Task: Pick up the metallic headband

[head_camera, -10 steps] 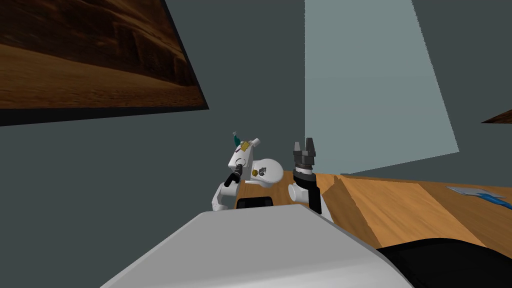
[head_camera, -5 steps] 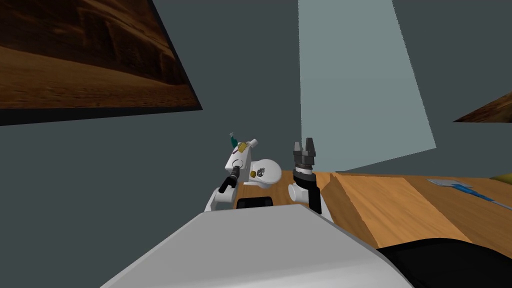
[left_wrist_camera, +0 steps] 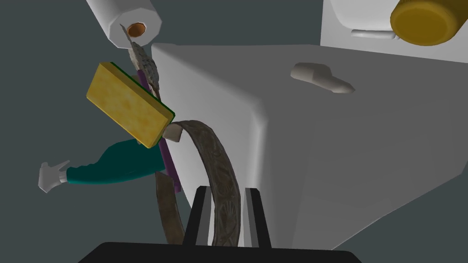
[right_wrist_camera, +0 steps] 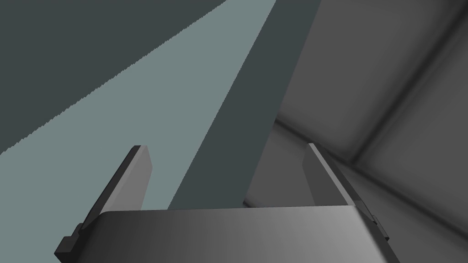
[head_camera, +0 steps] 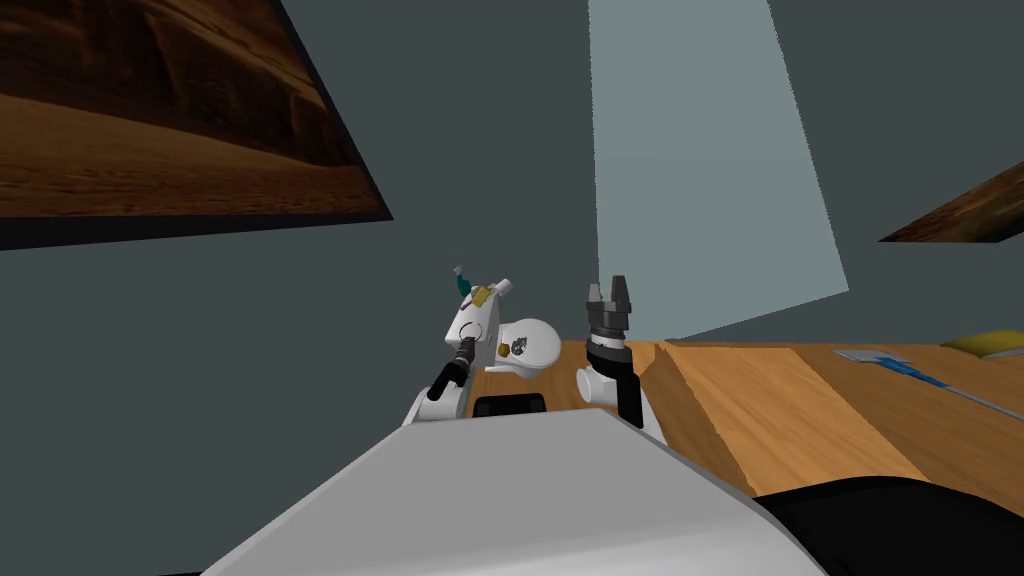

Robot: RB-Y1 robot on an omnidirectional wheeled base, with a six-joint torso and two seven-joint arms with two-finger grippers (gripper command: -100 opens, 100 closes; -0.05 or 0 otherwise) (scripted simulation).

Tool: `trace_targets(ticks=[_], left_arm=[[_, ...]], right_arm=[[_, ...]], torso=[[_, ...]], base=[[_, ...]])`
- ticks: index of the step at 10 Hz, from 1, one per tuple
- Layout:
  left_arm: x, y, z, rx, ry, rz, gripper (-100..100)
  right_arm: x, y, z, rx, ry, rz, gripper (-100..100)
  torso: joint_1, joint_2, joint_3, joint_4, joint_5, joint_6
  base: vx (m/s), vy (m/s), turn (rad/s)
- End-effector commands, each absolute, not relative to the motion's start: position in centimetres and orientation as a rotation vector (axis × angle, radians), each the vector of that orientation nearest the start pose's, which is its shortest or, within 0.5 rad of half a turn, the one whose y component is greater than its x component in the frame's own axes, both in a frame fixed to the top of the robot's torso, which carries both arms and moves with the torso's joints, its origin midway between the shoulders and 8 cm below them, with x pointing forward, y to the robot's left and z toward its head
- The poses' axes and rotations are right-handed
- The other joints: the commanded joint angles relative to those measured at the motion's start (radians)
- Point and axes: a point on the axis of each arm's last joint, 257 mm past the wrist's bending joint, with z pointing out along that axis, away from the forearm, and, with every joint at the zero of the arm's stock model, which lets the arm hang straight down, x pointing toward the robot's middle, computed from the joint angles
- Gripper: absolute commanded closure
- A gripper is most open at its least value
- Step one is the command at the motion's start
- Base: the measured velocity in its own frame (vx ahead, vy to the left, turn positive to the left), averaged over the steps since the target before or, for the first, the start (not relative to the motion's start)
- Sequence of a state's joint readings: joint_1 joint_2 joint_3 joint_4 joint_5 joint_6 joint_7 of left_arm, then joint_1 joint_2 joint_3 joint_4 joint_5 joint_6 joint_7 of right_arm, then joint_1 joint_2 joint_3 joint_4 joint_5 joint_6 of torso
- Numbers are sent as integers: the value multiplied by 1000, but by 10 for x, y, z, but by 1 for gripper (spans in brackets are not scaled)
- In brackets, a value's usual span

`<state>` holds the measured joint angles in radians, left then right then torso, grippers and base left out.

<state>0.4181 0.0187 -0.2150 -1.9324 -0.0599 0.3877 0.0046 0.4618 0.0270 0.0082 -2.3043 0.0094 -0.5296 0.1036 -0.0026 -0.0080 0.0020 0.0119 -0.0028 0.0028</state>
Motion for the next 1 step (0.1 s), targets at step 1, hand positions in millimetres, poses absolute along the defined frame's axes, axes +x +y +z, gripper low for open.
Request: trace_targets(ticks=[1], left_arm=[[411,183,-330,-1455,1574,-1003,0]], right_arm=[[336,-272,53,566,555,1238,0]], torso=[[0,0,0,0,0,0]], base=[[0,0,0]])
